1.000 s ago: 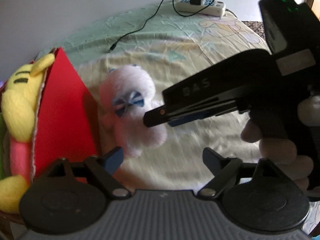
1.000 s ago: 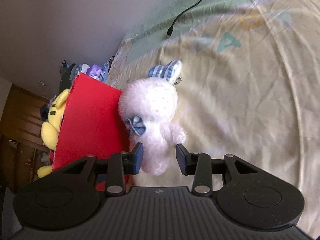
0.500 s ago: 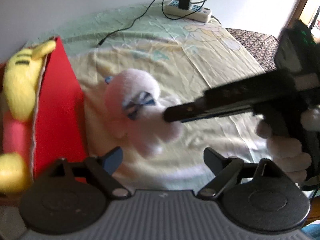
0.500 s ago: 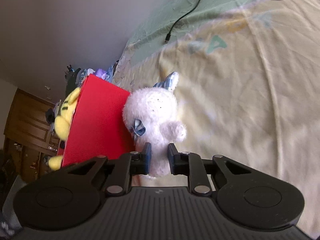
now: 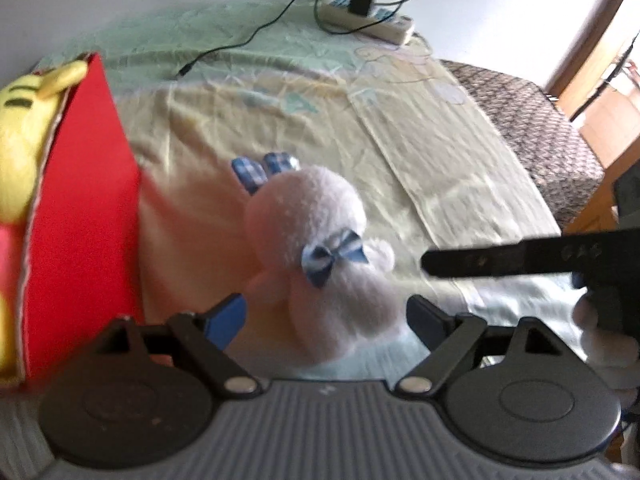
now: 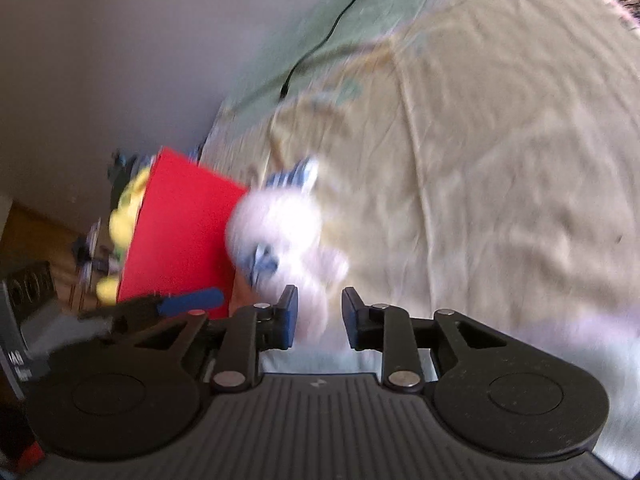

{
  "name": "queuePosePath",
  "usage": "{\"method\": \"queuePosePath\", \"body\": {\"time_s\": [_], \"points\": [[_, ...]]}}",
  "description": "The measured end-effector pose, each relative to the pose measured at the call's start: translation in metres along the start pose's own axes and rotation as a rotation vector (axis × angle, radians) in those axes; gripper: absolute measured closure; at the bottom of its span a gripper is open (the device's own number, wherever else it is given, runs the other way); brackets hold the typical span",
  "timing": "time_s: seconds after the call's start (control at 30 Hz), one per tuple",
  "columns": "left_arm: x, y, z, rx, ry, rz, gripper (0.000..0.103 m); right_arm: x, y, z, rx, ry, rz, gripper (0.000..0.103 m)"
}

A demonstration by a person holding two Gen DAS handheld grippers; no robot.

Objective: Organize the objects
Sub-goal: 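Lower the open right tool around the pink bunny's body, then close the right tool on the pink bunny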

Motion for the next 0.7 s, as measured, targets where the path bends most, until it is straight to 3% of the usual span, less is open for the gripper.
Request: {"method": "queuePosePath", "body": {"time_s": [0.23,0.5,0.7], "points": [[0.023,-0.010,-0.016,-0.071,-0.088,-0.060,0.021,0.032,-0.007,-0.019,-0.019,0.004,-0.031,0.066],[0.031,-0.020,-0.023,-0.136,-0.115,-0.040,0.021,0.055,0.003,-0.020,0.059,-0.031,-0.088,0.050],[0.035,-0.019,-0.025,-0.145,-0.121,-0.021,0.026,0.059,0.011,-0.021,0.111,-0.054,-0.133,0.050]]}}
Point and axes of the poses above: each gripper's, at about its wrist camera, not at the fingertips, and x roughly the way its jaws point, y to its right, z to its underside, the point moved 3 cm from there along x, roughly the way its jaws point, and after that the axes turned 9 degrees about x, right-handed, at the moved point
